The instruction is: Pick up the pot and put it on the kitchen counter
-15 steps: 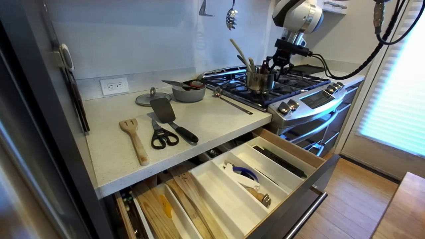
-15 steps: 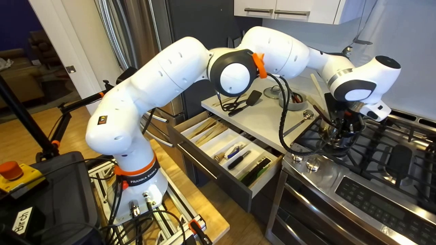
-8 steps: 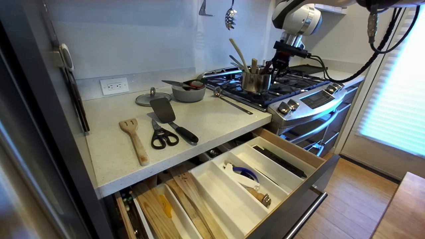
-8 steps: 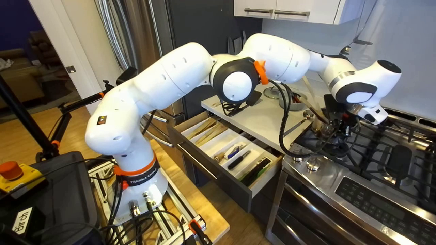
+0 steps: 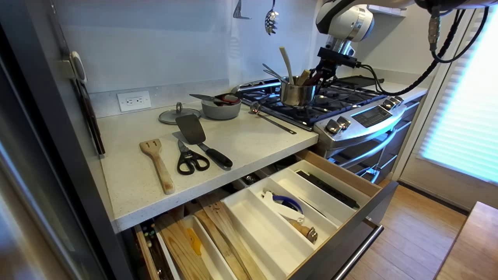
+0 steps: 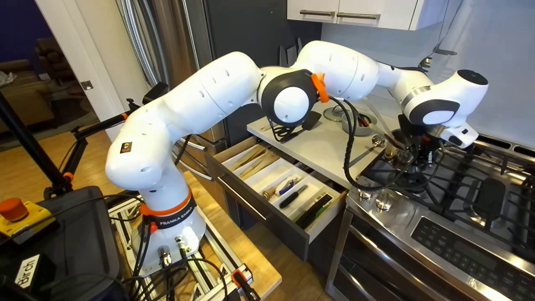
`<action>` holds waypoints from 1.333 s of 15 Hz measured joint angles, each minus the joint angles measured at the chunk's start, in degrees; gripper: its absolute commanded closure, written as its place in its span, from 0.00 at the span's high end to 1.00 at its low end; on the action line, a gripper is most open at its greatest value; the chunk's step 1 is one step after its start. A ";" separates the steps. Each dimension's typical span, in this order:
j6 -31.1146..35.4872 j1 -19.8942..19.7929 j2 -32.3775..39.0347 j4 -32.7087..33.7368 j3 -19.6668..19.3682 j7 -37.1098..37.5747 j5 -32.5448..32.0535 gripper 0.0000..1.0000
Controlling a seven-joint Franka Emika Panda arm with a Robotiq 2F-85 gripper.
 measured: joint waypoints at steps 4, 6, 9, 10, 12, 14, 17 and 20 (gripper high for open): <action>2.72 -0.15 -1.18 -0.59 0.98 -6.56 0.12 0.02; 2.75 0.05 -2.61 -1.52 2.15 -12.39 0.11 0.02; 2.29 1.52 -5.32 -3.62 3.73 -20.24 -0.20 0.02; 1.94 2.31 -6.20 -4.30 4.21 -22.39 -0.52 0.02; 0.50 4.20 -7.84 -5.55 5.10 -26.42 -1.35 0.02; -1.42 6.31 -9.05 -6.53 6.00 -29.83 -2.53 0.02; -4.32 9.36 -9.48 -6.99 7.61 -34.68 -4.06 0.02; -4.78 11.66 -9.41 -7.90 9.79 -39.92 -4.20 0.02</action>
